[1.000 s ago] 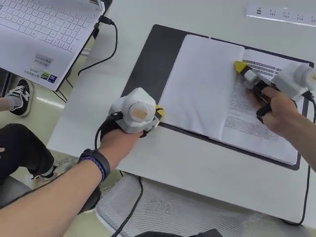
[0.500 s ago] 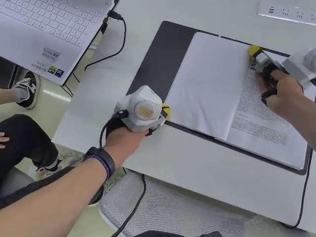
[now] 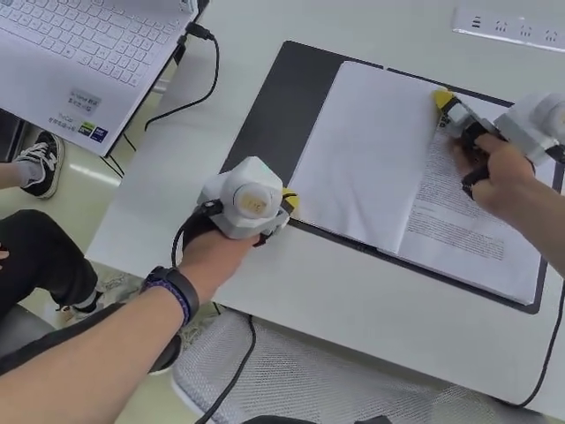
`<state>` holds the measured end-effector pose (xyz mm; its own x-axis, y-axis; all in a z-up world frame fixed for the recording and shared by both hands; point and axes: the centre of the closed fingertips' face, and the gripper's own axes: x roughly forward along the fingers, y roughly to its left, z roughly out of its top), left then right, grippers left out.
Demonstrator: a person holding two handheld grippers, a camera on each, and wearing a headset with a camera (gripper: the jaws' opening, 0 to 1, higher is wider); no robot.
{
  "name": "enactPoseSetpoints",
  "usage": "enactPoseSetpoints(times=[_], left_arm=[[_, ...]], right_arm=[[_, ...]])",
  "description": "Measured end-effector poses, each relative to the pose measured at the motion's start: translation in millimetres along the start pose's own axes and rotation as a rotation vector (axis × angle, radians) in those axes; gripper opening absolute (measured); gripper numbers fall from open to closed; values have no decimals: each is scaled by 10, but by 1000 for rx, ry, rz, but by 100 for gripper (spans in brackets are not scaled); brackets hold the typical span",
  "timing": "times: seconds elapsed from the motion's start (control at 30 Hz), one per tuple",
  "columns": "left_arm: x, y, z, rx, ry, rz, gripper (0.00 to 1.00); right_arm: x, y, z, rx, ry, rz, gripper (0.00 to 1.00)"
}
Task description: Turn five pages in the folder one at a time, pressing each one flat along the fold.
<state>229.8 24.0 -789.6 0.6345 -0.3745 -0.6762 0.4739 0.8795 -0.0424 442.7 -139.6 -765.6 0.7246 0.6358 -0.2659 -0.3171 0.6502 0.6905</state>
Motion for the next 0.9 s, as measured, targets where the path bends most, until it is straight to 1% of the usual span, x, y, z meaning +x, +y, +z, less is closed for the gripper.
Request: enactPoseSetpoints(times=[0.23,0.33,0.4,0.5,0.57,0.6,0.67,0.9], left_arm=[[-4,-4,1,-4,-2,0,0],[-5,-4,0,-7,0,-2,0],[-7,-4,0,-13,3,-5,0],[-13,-8,3,-9,5,-10,0],[-14,-10,3,-9,4,-11,0],[-15,-11,3,-8,3,-10,0],[-12,-8,4,-9,2,-9,0],[-13,-12,5,-11,1,-12,0]], right_arm=[[-219,194,-178,-13,39,43,0],[-241,184,-227,-25,65,66,0],[-297,255,-282,-26,88,98,0],[-408,363,-408,-45,128,140,0],[-459,353,-465,-53,143,155,0],[-511,393,-516,-58,153,166,0],[-586,444,-581,-60,158,173,0],[-769,557,-751,-54,178,201,0]])
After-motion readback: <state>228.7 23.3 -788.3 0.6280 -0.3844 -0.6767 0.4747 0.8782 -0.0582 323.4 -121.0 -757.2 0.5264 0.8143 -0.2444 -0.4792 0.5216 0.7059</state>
